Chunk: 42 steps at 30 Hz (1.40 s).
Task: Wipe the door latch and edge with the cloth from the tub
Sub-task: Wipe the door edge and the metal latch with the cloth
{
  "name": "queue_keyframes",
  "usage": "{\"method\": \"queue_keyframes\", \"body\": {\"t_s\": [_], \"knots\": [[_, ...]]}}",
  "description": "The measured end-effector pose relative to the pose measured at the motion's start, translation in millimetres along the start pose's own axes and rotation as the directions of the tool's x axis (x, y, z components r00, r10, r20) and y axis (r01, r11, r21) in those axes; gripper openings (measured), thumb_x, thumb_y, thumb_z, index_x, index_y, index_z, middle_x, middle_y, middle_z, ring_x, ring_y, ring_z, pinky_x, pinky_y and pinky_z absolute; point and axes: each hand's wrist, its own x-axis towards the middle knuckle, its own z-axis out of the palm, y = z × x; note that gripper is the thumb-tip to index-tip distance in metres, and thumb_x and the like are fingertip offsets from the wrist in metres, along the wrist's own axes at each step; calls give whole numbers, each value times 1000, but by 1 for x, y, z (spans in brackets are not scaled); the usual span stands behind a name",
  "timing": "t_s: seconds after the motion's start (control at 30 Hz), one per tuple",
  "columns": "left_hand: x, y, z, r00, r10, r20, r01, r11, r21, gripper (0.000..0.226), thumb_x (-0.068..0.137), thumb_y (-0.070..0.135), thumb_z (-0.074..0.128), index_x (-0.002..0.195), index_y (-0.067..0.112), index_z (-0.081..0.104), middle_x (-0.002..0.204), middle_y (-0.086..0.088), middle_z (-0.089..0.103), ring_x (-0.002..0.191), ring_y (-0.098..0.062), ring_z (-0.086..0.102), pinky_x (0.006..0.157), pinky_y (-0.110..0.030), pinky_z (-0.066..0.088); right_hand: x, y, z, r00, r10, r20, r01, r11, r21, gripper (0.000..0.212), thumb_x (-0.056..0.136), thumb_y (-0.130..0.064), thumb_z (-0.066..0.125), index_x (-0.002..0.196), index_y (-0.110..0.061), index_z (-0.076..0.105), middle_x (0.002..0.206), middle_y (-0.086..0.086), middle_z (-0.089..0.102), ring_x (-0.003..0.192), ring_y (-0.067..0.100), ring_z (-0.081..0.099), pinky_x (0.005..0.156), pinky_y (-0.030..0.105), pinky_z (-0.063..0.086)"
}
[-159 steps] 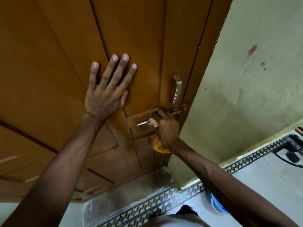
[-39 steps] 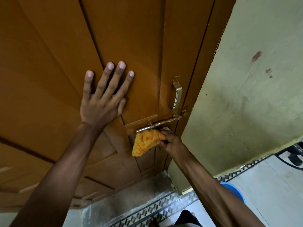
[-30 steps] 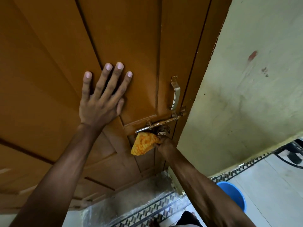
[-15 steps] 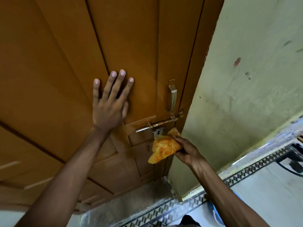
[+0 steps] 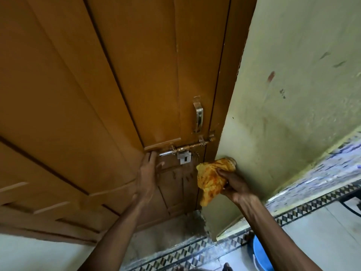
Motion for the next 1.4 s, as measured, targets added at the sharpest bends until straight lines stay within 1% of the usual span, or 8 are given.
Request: {"method": "queue_keyframes", "body": {"t_s": [0.3,0.5,0.63,0.87,1.07,1.17,1.27,1.4], "knots": [[11,23,11,890,-417,-186,320,860,-399,9,86,3,77,82,10,73,74,3,71,67,-6,64,63,-2,40,13,-1,13,946,-322,24,319,920,-227,48,96,-27,58,143,-22,45,130,8,62,102,25,64,77,45,57],[22,35,16,791,-595,-145,466,738,-488,15,86,-2,71,75,7,73,57,4,65,49,12,60,54,-8,44,19,1,24,678,-734,35,621,546,-562,42,96,-21,58,137,-15,54,132,7,62,122,26,58,105,48,46],[30,43,17,677,-735,-35,544,532,-649,19,92,-2,68,74,4,69,59,-1,63,38,8,59,42,-14,49,35,-6,29,648,-753,117,577,385,-720,47,96,-20,59,141,-11,50,140,9,56,130,28,52,111,40,39],[44,41,15,519,-831,200,632,215,-745,34,95,-7,62,63,7,59,37,9,57,31,1,54,38,-13,49,52,-25,33,941,-264,213,333,833,-442,54,95,-25,60,145,-19,41,143,11,50,129,32,50,110,55,38],[51,50,4,495,-797,347,648,73,-758,34,98,-15,47,72,5,53,78,-7,55,56,-13,59,40,-14,53,56,-35,36,925,-154,348,309,837,-452,34,95,-25,60,128,-20,54,137,9,56,120,25,55,109,51,40],[56,52,2,473,-796,378,661,37,-749,37,97,-19,41,72,6,51,76,-5,51,58,-9,57,41,-18,53,56,-35,36,909,-132,395,284,890,-357,14,95,-17,58,108,-20,64,132,14,61,112,26,60,108,47,42],[58,53,0,453,-807,379,668,26,-743,36,98,-17,42,74,8,52,78,-4,52,63,-12,54,37,-18,53,52,-30,44,884,-16,466,172,940,-294,25,97,-17,54,119,-9,63,122,17,67,110,31,63,105,48,44],[56,56,-3,451,-798,399,675,12,-738,36,100,-14,44,71,7,52,63,-4,60,37,-10,59,35,-16,49,41,-9,66,914,116,388,-83,991,-101,30,95,-21,45,112,-3,62,96,18,72,89,29,66,88,41,47]]}}
